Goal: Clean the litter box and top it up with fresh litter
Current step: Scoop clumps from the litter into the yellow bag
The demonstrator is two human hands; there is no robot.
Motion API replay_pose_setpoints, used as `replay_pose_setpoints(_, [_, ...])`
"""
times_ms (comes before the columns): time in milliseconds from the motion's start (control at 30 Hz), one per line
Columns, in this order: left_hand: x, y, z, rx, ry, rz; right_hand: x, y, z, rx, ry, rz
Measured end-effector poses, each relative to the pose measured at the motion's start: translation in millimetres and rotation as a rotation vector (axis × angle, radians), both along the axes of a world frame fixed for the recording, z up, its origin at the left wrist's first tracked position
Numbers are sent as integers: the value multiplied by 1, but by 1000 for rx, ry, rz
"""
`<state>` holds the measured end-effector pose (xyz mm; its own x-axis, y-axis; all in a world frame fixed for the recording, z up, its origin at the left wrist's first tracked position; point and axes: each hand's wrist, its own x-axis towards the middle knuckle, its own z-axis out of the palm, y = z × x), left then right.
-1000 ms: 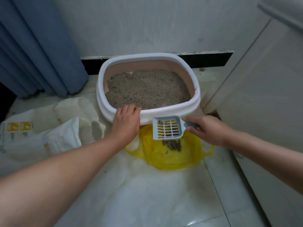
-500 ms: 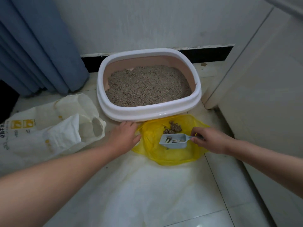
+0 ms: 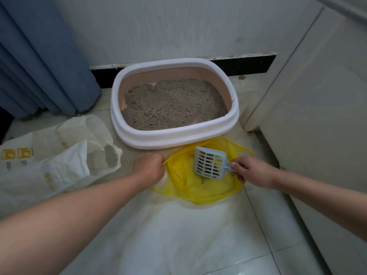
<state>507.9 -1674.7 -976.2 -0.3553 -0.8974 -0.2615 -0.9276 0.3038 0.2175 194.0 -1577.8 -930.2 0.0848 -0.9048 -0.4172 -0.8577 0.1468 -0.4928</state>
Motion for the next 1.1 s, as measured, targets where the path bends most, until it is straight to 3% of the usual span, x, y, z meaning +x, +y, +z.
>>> replay_pose_setpoints(167, [17,-4,8,-49,-4,-65,4,1,10,13,-45,-63])
replay_pose_setpoints(433, [19,-1,39,-132,-75,-110,6,4,41,6,41,-41])
replay_pose_setpoints(800, [63,17,75,-186,-199,-394,21,30,62,15,296,50])
replay_pose_setpoints(967, [79,31,90,-300,-274,-533,31,32,67,-11,292,81])
replay_pose_setpoints(1100, [78,33,99,-266,-301,-593,39,33,69,-31,324,120])
